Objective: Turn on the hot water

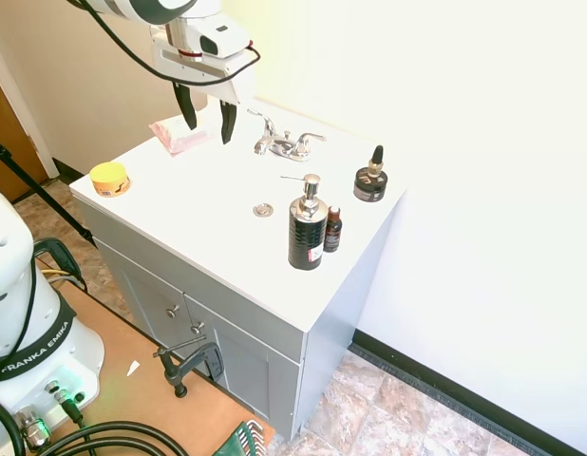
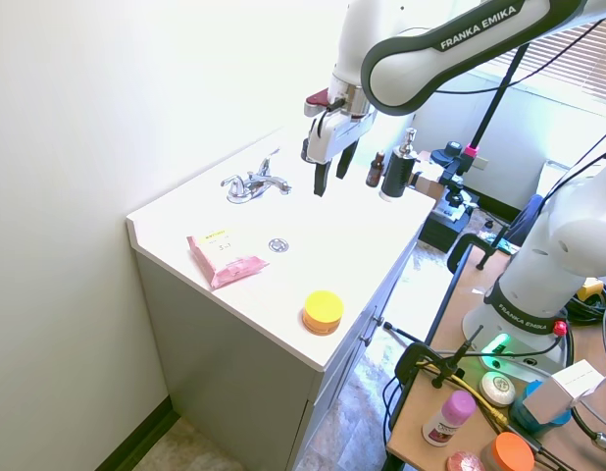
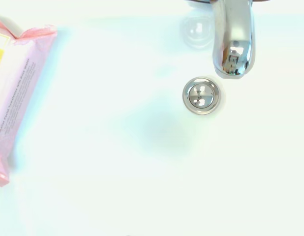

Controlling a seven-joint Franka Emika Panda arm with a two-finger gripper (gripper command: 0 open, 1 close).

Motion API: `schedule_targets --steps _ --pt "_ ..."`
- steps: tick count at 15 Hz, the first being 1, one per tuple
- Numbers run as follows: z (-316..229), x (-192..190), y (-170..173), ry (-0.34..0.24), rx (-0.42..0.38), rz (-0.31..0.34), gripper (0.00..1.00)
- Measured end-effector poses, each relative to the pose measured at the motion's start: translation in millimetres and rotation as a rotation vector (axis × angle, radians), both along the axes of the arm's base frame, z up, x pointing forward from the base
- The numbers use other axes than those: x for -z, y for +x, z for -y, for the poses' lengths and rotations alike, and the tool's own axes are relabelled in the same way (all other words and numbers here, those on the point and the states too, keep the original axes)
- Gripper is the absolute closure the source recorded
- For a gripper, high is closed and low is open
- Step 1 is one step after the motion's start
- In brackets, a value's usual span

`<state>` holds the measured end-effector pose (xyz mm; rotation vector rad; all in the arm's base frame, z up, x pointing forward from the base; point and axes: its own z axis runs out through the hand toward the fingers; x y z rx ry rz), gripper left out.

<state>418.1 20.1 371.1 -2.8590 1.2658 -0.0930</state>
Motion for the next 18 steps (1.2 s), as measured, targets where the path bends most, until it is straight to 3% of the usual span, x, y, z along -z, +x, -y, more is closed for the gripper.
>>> schedule_targets --steps 4,7,9,12,18 --pt "-5 -6 16 0.004 0.017 0.037 0.0" --pt "-37 -8 52 0.009 0.08 0.159 0.0" --pt "-50 -2 76 -0.011 0.099 0.247 0.0" --pt "-57 11 101 -0.061 0.098 0.325 0.0" --pt "-61 27 136 -0.137 0.124 0.433 0.0"
